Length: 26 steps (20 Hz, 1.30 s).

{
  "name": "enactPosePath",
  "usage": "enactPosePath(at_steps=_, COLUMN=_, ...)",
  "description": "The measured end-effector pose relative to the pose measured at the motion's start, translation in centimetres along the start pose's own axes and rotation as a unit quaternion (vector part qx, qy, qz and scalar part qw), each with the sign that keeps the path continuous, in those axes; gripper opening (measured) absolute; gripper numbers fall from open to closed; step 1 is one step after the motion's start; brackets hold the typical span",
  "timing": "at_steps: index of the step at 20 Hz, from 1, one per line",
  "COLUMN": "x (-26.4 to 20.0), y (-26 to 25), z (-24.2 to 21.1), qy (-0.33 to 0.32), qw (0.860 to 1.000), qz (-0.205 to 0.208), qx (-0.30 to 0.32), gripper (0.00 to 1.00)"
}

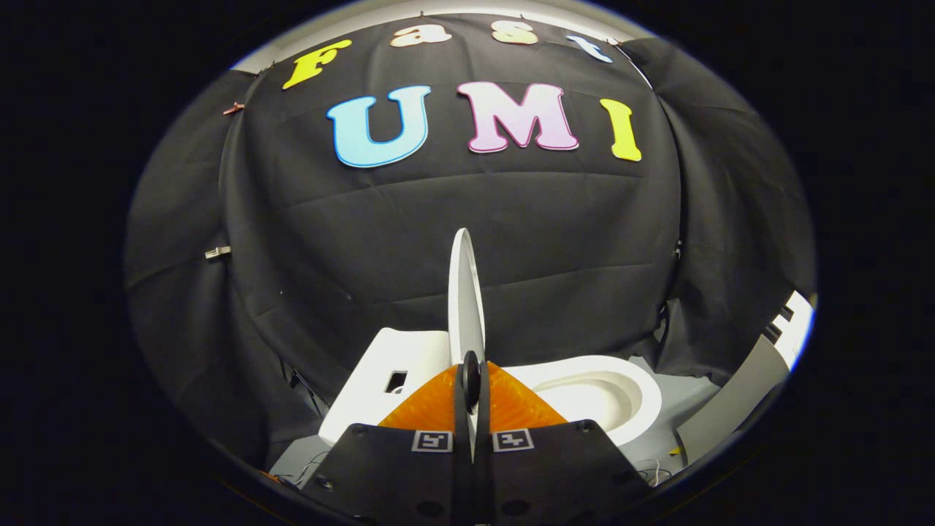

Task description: Open the toilet lid.

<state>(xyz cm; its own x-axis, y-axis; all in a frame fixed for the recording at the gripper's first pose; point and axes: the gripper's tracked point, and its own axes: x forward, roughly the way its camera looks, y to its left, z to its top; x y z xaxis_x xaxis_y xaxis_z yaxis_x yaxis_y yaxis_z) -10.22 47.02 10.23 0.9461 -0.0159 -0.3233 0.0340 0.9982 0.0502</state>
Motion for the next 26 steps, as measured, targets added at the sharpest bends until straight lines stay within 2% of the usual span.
enactPosePath(at_steps=7, x=0.3, y=5.6, z=-1.3, qy=-0.019, qw=0.998, qz=0.002, qx=-0.063, gripper=0.06)
enactPosePath(at_steps=10, x=0.5, y=7.3, z=-2.0, qy=-0.018, qw=0.998, qz=0.012, qx=-0.066, gripper=0.07)
enactPosePath(at_steps=19, x=0.4, y=9.4, z=-2.5, qy=-0.032, qw=0.996, qz=0.003, qx=-0.083, gripper=0.08)
enactPosePath(at_steps=26, x=0.6, y=9.5, z=-2.6, qy=-0.033, qw=0.997, qz=0.006, qx=-0.069, gripper=0.08)
